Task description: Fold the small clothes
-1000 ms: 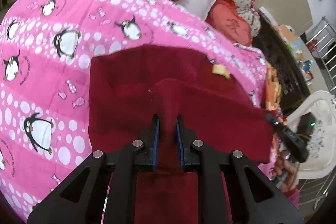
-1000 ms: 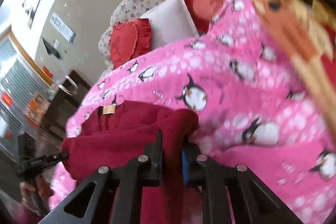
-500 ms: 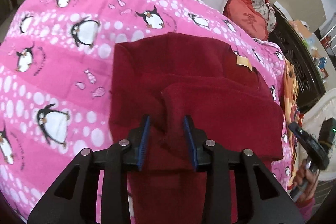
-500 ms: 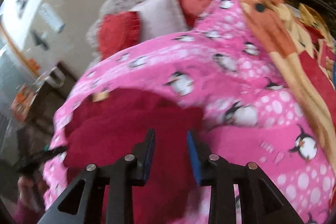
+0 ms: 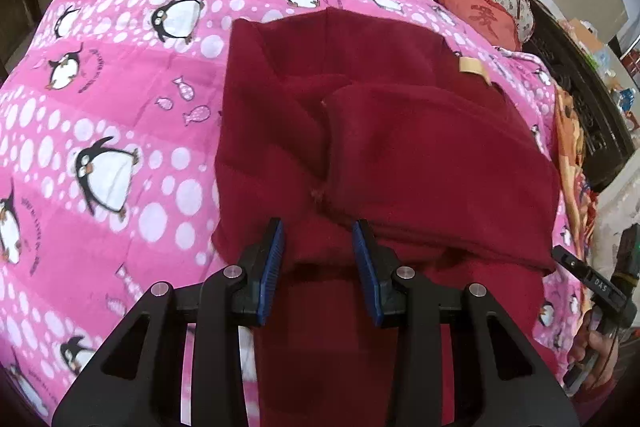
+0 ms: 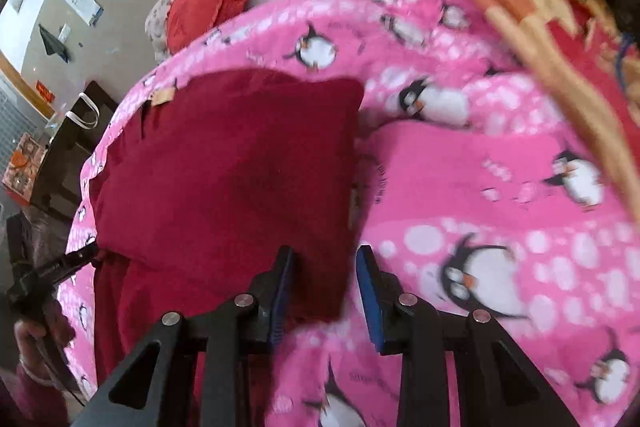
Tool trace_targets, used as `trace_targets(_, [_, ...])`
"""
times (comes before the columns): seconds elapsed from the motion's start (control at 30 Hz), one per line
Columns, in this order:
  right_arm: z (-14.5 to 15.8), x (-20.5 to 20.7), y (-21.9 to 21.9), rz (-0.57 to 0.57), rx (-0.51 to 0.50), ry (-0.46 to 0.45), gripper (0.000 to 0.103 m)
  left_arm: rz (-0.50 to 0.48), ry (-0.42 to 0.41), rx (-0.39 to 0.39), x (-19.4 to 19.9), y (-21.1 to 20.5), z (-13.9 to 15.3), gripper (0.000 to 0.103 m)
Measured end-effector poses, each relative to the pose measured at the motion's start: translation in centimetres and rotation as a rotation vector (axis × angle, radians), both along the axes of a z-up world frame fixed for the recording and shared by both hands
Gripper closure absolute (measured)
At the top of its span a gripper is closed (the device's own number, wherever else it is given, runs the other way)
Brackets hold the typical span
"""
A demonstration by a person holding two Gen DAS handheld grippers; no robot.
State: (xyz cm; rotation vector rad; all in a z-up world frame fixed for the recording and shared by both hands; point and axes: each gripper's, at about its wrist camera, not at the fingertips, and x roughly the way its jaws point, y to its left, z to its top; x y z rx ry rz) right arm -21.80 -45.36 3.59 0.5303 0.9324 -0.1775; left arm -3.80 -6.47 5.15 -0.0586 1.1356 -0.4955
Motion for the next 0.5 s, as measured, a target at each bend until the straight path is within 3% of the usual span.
trace_targets(0.23, [2.5,-3.8,1.2,0.039,0.026,-0.031,0.071,0.016,0.023,-0.010,-3.1,2.5,0.6,0.068])
trace_targets(0.27, [2.5,-4.2,1.8,0.052,0.040,-0.032,0.069,0.013,0.032,-0.012,-3.8,2.8,0.4,0.068])
trace_targets(0.33, [2.3,-5.0,3.1,0.080,0.074,-0.042,0.053,0.006,0.053,-0.005,-5.4,3.3,-0.2,0.068])
trace_targets(0.5, [0.8,-5.1,5.6,0.110,0.102,-0.018,0.053,-0.009,0.078,0.038,-8.6,4.4,-1.3,0.068])
